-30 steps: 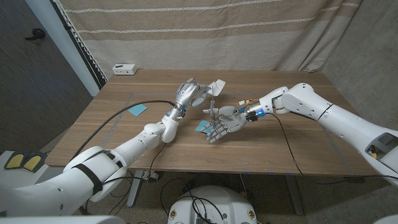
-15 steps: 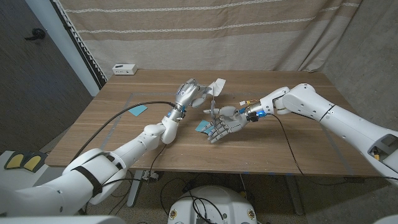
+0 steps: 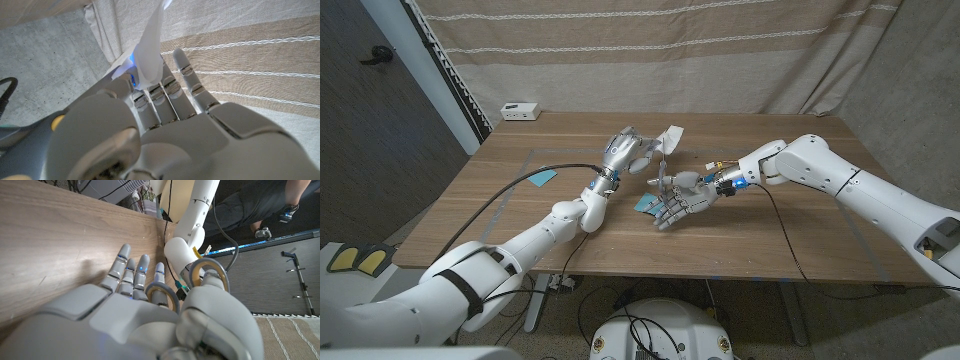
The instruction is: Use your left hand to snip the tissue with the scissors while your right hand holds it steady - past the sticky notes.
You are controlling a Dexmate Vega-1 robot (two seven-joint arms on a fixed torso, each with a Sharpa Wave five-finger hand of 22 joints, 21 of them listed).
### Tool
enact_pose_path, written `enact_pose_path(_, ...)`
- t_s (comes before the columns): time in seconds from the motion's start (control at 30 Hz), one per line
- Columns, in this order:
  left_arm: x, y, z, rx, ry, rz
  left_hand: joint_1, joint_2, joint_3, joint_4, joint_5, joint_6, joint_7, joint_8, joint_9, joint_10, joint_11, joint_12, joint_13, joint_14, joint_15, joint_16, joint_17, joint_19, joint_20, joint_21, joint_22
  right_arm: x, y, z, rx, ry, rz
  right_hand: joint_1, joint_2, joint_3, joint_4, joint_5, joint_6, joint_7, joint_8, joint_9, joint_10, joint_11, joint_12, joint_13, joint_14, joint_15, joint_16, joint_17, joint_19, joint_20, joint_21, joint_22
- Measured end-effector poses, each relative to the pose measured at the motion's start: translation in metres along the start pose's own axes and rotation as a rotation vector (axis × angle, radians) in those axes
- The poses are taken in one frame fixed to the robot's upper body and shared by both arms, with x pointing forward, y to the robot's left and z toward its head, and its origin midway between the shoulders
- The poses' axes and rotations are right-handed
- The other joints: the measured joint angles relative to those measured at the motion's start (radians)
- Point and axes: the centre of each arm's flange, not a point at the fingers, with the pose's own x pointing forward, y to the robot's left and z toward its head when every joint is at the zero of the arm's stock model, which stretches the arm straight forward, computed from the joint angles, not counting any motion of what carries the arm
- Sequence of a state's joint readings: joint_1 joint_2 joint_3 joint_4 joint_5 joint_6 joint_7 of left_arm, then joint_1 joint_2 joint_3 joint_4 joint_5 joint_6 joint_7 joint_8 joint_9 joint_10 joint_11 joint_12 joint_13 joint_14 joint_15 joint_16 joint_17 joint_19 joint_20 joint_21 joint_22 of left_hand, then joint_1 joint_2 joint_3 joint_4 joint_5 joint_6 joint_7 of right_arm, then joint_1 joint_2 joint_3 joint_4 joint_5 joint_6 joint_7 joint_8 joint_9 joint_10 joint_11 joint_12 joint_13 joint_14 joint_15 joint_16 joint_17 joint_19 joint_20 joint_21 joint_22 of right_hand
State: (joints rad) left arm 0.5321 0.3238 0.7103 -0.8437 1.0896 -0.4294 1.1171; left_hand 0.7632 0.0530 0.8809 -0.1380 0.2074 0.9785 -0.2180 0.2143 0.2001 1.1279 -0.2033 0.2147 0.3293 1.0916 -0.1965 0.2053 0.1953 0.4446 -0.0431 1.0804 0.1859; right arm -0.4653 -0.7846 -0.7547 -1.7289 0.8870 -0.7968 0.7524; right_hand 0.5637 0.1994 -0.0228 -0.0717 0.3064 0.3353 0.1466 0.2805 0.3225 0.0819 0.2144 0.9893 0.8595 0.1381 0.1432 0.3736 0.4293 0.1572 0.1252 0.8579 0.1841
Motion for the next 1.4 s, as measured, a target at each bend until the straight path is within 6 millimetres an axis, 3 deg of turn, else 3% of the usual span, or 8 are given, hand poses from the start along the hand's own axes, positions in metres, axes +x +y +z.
enact_pose_path(0.13,0.000,0.001,0.000,0.001,0.001,0.002,0.000,0.000,0.000,0.000,-0.004,0.000,0.000,0.000,0.000,0.000,0.000,0.000,0.000,0.000,0.000,0.000,0.000,0.000,0.000,0.000,0.000,0.000,0.000,-0.001,0.005,0.003,-0.008,0.028,0.005,0.042,0.002,0.000,0.032,0.003,0.011,0.010,0.010,-0.004,0.006,0.002,0.000,0.000,0.000,0.005,-0.005,-0.017,0.000,0.000)
enact_pose_path(0.27,-0.001,0.001,0.000,0.003,0.004,0.003,0.000,0.000,0.000,0.000,-0.004,0.000,0.000,0.000,0.000,0.000,0.000,0.000,0.000,0.000,0.000,0.000,0.000,0.000,0.000,0.000,0.000,0.000,0.001,-0.001,0.009,0.006,-0.015,0.071,0.017,0.119,0.014,0.004,0.070,0.005,0.029,0.026,0.019,-0.002,0.021,0.009,0.002,-0.002,0.002,0.012,-0.007,-0.030,0.000,0.005)
enact_pose_path(0.43,-0.002,0.002,0.000,0.002,0.005,0.004,0.000,0.000,0.000,0.000,-0.004,0.000,0.000,0.000,0.000,0.000,0.000,0.000,0.000,0.000,0.000,0.000,0.000,0.000,0.000,0.000,0.000,0.000,0.001,-0.001,0.016,0.011,-0.024,0.130,0.019,0.254,0.055,0.002,0.137,0.009,0.062,0.061,0.038,-0.030,0.036,0.005,0.022,-0.028,0.017,0.029,-0.010,-0.062,0.016,0.011)
enact_pose_path(0.6,-0.003,0.002,0.000,0.000,0.007,0.004,0.000,0.000,0.000,0.000,-0.004,0.000,0.000,0.000,0.000,0.000,0.000,0.000,0.000,0.000,0.000,0.000,0.000,0.000,0.000,0.000,0.000,0.000,0.001,-0.001,0.029,0.013,-0.039,0.228,0.014,0.425,0.091,-0.041,0.281,-0.009,0.130,0.129,0.088,-0.094,0.062,-0.053,0.051,-0.075,0.054,0.066,0.004,-0.097,0.068,0.022)
enact_pose_path(0.67,-0.003,0.001,0.000,0.000,0.008,0.003,0.000,0.000,0.000,0.000,-0.004,0.000,0.000,0.000,0.000,0.000,0.000,0.000,0.000,0.000,0.000,0.000,0.000,0.000,0.000,0.000,0.000,0.001,0.000,-0.002,0.044,0.016,-0.054,0.262,0.005,0.473,0.095,-0.056,0.328,-0.011,0.156,0.155,0.111,-0.108,0.072,-0.072,0.063,-0.090,0.069,0.082,0.013,-0.107,0.096,0.026)
enact_pose_path(0.83,-0.004,0.002,-0.001,-0.004,0.013,0.004,0.000,0.000,0.000,0.000,-0.004,0.000,0.000,0.000,0.000,0.000,0.000,0.000,-0.005,0.000,0.000,0.000,0.000,0.000,0.000,0.000,0.000,0.001,0.000,-0.002,0.061,0.015,-0.071,0.282,0.006,0.502,0.088,-0.063,0.348,-0.016,0.167,0.179,0.121,-0.108,0.080,-0.082,0.067,-0.103,0.081,0.097,0.015,-0.119,0.120,0.028)
enact_pose_path(1.4,-0.011,0.004,-0.014,0.001,0.058,0.002,0.000,0.000,0.000,0.000,-0.004,0.000,0.000,0.000,0.000,0.000,0.000,0.000,-0.005,0.000,0.000,0.000,0.000,-0.004,-0.004,0.000,0.003,0.003,-0.002,0.001,0.083,0.013,-0.099,0.310,-0.001,0.511,0.086,-0.081,0.349,-0.015,0.175,0.209,0.126,-0.113,0.094,-0.079,0.069,-0.106,0.093,0.116,0.009,-0.124,0.149,0.032)
